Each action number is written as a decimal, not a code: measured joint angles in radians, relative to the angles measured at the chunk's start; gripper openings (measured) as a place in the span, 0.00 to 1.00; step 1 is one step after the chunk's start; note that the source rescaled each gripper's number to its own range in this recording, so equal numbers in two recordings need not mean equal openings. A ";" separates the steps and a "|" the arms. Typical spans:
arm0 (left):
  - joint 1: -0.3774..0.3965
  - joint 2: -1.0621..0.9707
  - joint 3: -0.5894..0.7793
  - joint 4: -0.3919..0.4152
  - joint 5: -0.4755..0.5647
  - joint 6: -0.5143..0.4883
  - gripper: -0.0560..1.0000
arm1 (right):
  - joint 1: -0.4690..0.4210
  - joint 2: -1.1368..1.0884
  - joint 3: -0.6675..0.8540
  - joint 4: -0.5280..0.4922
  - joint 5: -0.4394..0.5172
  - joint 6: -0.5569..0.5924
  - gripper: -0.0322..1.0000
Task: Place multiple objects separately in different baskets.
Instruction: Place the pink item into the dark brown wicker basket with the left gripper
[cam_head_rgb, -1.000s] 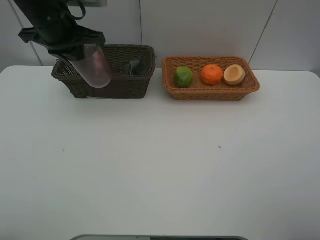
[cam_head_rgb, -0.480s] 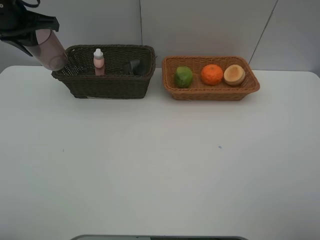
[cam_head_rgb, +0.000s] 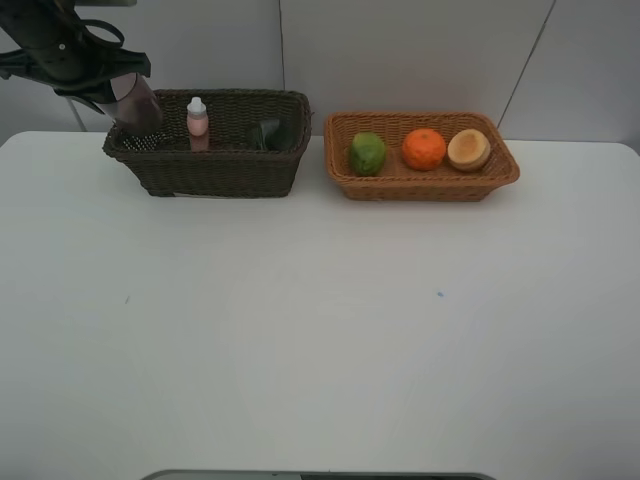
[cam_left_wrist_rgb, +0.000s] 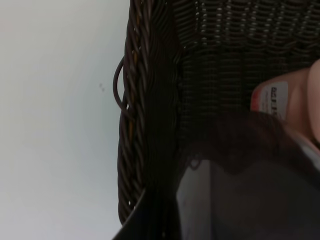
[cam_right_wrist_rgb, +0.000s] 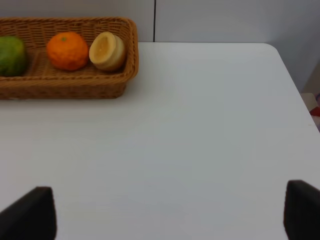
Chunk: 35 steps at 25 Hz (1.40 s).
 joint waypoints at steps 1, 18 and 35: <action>0.000 0.008 0.000 0.000 -0.011 0.000 0.05 | 0.000 0.000 0.000 0.000 0.000 0.000 0.92; 0.000 0.081 -0.001 0.020 -0.153 0.003 0.05 | 0.000 0.000 0.000 0.000 0.000 0.000 0.92; 0.000 0.143 -0.003 0.020 -0.173 0.036 0.08 | 0.000 0.000 0.000 0.000 0.000 0.000 0.92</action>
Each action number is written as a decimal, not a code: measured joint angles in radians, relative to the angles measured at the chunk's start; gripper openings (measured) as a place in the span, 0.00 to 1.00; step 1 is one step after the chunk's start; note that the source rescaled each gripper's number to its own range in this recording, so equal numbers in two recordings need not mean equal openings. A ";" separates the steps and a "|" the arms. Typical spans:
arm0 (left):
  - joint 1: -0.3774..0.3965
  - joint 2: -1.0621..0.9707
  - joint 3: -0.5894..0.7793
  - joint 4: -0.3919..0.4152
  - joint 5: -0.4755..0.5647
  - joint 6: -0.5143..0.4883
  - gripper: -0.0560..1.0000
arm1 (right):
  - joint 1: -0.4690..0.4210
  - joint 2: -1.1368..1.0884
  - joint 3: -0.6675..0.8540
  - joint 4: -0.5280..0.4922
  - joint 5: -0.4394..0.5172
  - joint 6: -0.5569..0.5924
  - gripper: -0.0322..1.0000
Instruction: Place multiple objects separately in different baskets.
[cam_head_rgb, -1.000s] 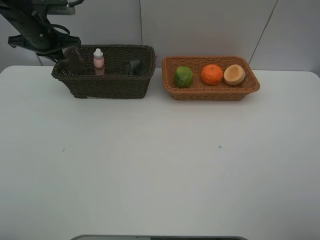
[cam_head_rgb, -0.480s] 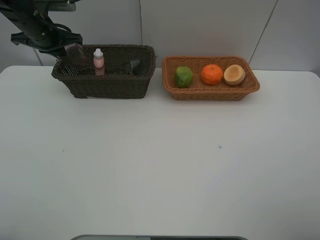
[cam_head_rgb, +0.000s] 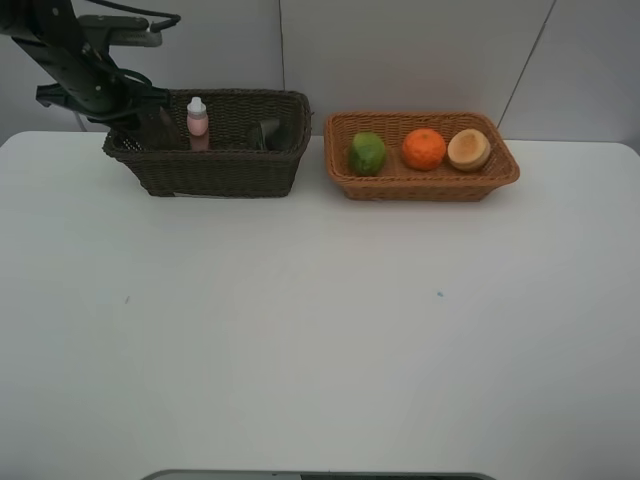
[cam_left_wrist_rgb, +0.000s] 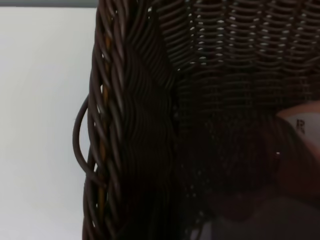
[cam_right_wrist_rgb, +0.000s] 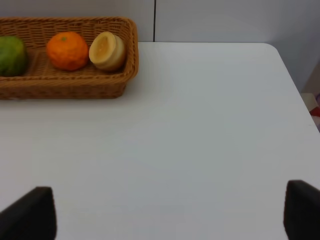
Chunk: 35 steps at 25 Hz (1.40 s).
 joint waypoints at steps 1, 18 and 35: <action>0.000 0.000 0.000 0.000 -0.001 0.011 0.12 | 0.000 0.000 0.000 0.000 0.000 0.000 0.92; -0.005 -0.033 0.000 -0.004 -0.018 0.071 1.00 | 0.000 0.000 0.000 0.000 0.000 0.000 0.92; -0.013 -0.307 0.117 -0.006 0.005 0.051 1.00 | 0.000 0.000 0.000 0.000 0.000 0.000 0.92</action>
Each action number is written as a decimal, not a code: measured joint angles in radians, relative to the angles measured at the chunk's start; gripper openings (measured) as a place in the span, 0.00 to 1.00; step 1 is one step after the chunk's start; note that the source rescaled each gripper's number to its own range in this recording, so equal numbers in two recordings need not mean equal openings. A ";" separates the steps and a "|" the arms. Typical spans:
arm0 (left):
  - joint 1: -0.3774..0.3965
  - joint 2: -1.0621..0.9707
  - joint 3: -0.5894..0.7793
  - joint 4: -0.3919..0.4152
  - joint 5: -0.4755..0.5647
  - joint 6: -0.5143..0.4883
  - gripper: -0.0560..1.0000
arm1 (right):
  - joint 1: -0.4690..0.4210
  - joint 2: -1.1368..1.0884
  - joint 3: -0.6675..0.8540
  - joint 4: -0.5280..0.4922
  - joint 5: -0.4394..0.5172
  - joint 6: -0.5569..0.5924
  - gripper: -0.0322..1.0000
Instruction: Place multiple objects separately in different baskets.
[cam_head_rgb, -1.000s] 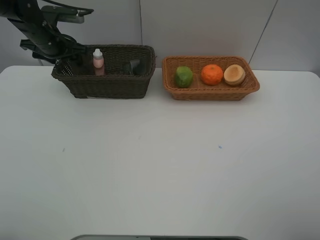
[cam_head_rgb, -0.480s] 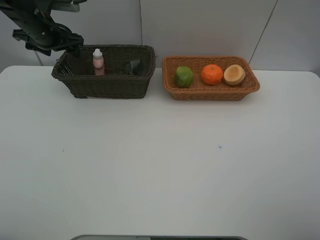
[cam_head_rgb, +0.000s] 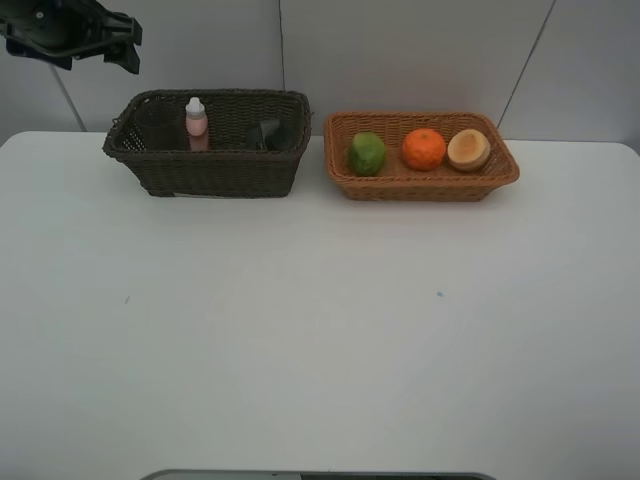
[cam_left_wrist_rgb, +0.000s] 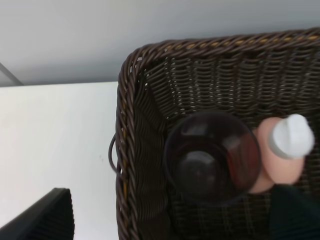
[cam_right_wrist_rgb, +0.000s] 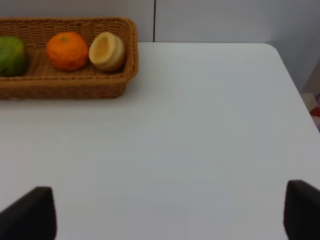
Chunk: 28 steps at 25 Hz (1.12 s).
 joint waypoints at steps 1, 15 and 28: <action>0.000 -0.031 0.025 -0.002 -0.004 -0.002 1.00 | 0.000 0.000 0.000 0.000 0.000 0.000 0.92; 0.000 -0.573 0.416 -0.006 -0.023 -0.004 1.00 | 0.000 0.000 0.000 0.000 0.000 0.000 0.92; 0.000 -1.181 0.682 -0.029 0.260 -0.005 1.00 | 0.000 0.000 0.000 0.000 0.000 0.000 0.92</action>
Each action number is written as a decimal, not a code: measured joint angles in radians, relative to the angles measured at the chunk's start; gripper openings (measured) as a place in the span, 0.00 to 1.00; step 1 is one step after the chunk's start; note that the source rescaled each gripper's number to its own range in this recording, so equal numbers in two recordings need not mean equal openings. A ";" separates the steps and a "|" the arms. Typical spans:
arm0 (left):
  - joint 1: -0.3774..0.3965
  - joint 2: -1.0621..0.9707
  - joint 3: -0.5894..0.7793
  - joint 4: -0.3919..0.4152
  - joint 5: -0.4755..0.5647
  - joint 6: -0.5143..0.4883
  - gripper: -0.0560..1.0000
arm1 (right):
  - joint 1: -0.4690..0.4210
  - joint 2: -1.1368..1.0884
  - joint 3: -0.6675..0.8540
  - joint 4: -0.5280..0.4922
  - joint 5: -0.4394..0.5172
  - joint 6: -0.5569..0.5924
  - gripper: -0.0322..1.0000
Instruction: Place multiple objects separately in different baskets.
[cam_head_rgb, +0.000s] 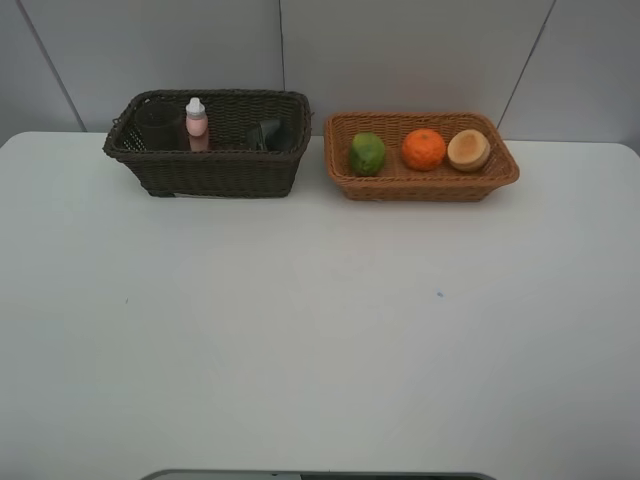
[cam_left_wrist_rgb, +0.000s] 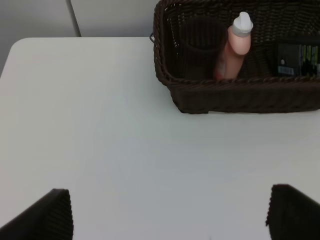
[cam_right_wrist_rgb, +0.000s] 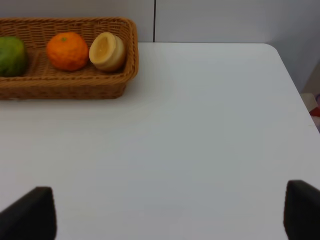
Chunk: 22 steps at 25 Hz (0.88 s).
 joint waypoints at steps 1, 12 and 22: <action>0.000 -0.038 0.003 -0.010 0.035 0.001 1.00 | 0.000 0.000 0.000 0.000 0.000 0.000 0.92; 0.000 -0.364 0.005 -0.102 0.347 0.098 1.00 | 0.000 0.000 0.000 0.000 0.000 0.000 0.92; 0.000 -0.479 0.076 -0.156 0.465 0.180 1.00 | 0.000 0.000 0.000 0.000 0.000 0.000 0.92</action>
